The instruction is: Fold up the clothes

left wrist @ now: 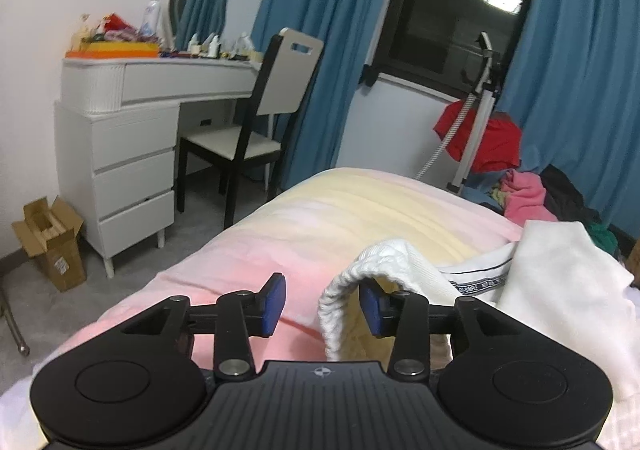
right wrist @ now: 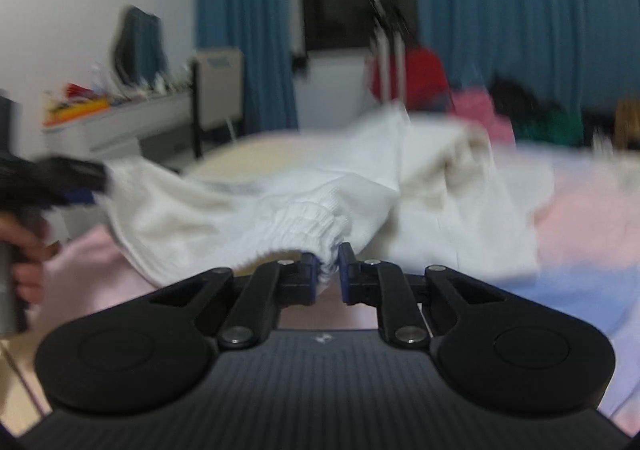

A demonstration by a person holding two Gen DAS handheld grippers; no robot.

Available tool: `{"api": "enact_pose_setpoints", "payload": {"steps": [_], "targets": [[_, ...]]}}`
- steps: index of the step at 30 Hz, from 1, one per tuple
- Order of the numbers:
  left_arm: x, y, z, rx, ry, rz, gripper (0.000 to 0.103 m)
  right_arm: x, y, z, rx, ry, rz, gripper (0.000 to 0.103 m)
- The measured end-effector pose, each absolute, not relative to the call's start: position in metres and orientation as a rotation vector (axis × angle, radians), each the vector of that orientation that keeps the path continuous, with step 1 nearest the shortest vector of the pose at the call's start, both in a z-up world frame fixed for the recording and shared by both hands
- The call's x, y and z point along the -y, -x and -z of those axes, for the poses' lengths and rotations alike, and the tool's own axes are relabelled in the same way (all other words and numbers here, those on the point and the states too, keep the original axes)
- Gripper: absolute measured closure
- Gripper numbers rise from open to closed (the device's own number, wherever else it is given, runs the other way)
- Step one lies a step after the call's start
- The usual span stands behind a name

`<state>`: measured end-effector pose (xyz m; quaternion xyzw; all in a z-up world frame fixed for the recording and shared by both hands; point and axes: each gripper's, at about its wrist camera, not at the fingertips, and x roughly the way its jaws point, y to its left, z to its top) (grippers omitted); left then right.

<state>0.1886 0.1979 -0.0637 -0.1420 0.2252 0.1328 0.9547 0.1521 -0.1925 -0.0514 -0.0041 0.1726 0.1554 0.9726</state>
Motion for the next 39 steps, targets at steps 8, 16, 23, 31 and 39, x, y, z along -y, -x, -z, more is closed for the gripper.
{"api": "enact_pose_setpoints", "payload": {"steps": [8,16,23,31,39], "targets": [[-0.207,-0.182,0.063,-0.497,0.29,-0.284,0.06,0.145,-0.087,0.057,-0.341,0.268,-0.433,0.088],[-0.201,-0.152,0.04,-0.52,0.201,-0.301,0.035,0.152,-0.096,0.055,-0.389,0.245,-0.411,0.086],[-0.201,-0.129,0.017,-0.417,0.342,-0.145,0.012,0.152,-0.098,0.061,-0.422,0.216,-0.39,0.086],[-0.167,-0.162,0.05,-0.484,0.118,-0.14,0.012,0.177,-0.108,0.046,-0.469,0.041,-0.438,0.077],[-0.177,-0.202,0.086,-0.537,0.259,-0.162,0.033,0.222,-0.13,0.049,-0.556,-0.329,-0.478,0.042]]}}
